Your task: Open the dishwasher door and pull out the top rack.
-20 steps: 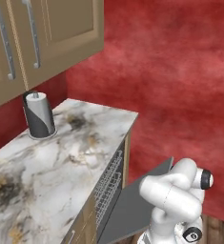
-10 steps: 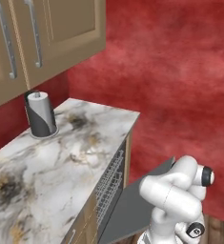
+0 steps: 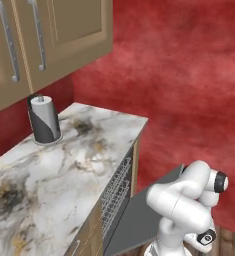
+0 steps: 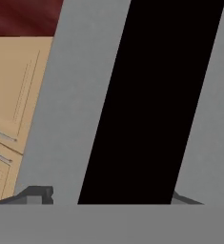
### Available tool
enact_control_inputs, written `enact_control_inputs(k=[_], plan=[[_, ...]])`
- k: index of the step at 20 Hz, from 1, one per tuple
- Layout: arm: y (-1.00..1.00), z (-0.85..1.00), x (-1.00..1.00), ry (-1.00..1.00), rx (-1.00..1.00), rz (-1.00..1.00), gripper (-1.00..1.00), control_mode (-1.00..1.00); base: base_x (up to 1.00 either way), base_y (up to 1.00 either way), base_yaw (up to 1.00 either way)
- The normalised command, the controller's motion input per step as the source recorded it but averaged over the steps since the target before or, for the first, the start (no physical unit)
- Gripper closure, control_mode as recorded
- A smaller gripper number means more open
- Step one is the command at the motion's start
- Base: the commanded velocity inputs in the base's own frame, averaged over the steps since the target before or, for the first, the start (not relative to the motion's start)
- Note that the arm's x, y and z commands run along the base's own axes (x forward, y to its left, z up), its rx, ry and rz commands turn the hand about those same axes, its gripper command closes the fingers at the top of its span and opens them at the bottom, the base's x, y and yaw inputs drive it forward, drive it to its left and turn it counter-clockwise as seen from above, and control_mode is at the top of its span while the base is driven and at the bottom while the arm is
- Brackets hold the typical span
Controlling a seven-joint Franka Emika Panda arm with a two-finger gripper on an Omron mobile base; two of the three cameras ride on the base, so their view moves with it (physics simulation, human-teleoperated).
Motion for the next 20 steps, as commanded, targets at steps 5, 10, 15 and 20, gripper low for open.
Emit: enact_control_inputs(k=[5,10,15,20], plan=[[-0.97,1.0,-0.35,0.0,-0.25,-0.13,-1.0,-1.0,0.0,0.0,0.0],[-1.0,1.0,-0.26,0.0,-0.26,-0.18,-1.0,-1.0,0.0,0.0,0.0],[-0.53,1.0,-0.23,-0.08,-0.19,-0.09,-1.0,-1.0,0.0,0.0,0.0],[-0.21,1.0,-0.24,-0.38,-0.17,0.0,-1.0,-1.0,0.0,0.0,0.0]])
